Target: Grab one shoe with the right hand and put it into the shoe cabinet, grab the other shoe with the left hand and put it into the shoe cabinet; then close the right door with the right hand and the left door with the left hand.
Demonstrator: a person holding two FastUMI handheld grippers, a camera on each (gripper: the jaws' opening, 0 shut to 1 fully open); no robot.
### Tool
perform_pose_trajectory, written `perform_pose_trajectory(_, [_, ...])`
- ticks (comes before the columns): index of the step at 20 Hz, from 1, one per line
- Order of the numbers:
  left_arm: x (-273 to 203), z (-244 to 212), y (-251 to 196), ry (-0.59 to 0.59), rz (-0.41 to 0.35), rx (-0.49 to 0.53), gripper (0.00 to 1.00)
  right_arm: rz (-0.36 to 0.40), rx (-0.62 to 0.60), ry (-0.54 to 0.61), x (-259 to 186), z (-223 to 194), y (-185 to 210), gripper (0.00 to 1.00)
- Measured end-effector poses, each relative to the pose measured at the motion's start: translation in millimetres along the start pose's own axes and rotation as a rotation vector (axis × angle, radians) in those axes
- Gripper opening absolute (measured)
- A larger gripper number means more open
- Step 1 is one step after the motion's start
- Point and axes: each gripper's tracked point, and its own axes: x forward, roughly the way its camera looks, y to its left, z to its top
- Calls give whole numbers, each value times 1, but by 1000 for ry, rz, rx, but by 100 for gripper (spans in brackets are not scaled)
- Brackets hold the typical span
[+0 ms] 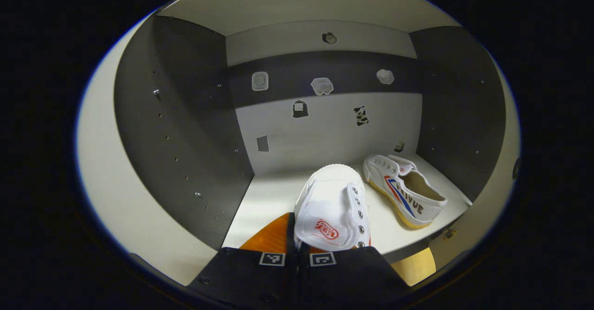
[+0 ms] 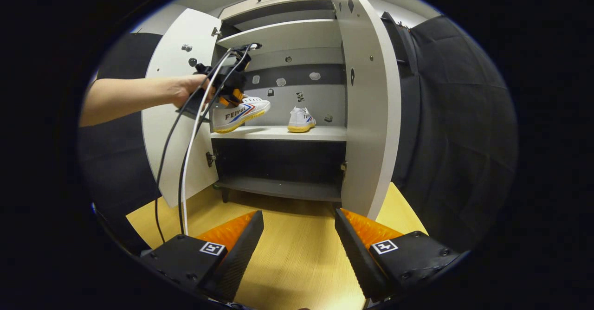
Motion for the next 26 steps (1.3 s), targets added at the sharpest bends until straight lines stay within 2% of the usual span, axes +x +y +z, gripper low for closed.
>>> perform_pose_trajectory(5, [56, 25, 5, 51, 3, 43, 5, 18, -23, 8, -4, -4, -1, 98])
perform_pose_trajectory(9, [93, 22, -8, 113, -10, 110, 5, 23, -24, 29, -4, -8, 0, 98])
perform_pose_trajectory(12, [109, 14, -18, 155, -10, 169, 5, 26, -20, 29, -8, -8, -1, 98])
perform_pose_trajectory(18, [117, 0, -19, 216, 23, 207, 7, 28, -27, 24, -11, -5, -5, 98])
perform_pose_trajectory(22, [94, 10, -14, 181, 26, 205, 25, 54, -33, 10, -13, -2, -2, 98])
perform_pose_trajectory(24, [68, 15, -3, 153, 40, 208, 67, 81, -38, -4, -16, 3, 3, 98])
perform_pose_trajectory(25, [52, 16, -5, 133, 18, 198, 88, 94, -42, -10, -18, 5, 5, 98])
perform_pose_trajectory(26, [33, 20, -6, 106, 0, 183, 93, 107, -46, -15, -19, 7, 7, 98])
